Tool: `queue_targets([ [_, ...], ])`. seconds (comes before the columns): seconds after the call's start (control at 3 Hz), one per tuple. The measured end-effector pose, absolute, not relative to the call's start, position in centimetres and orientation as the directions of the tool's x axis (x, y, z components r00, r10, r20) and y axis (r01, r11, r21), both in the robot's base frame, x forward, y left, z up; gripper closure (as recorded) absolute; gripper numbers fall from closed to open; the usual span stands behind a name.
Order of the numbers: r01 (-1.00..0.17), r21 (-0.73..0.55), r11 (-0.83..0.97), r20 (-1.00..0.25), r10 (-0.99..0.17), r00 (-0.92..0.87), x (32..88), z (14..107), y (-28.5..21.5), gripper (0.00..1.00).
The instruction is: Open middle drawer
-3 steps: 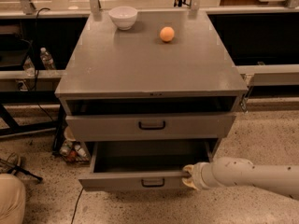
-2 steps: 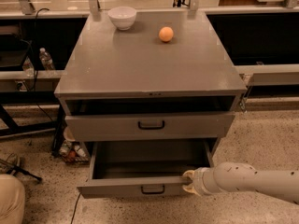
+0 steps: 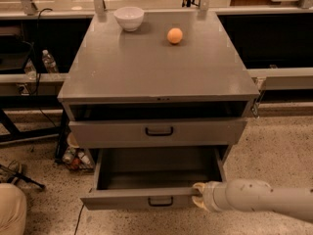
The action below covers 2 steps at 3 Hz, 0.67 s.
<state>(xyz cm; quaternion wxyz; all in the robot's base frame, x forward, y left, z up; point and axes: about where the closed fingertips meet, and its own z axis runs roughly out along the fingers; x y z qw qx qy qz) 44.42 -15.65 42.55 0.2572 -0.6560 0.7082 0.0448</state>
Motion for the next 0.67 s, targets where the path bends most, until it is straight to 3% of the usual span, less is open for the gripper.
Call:
queue_targets([
  [0.67,-0.951,-0.275,0.139,-0.424,-0.905,-0.009,43.68,42.77,-15.64,1.00],
])
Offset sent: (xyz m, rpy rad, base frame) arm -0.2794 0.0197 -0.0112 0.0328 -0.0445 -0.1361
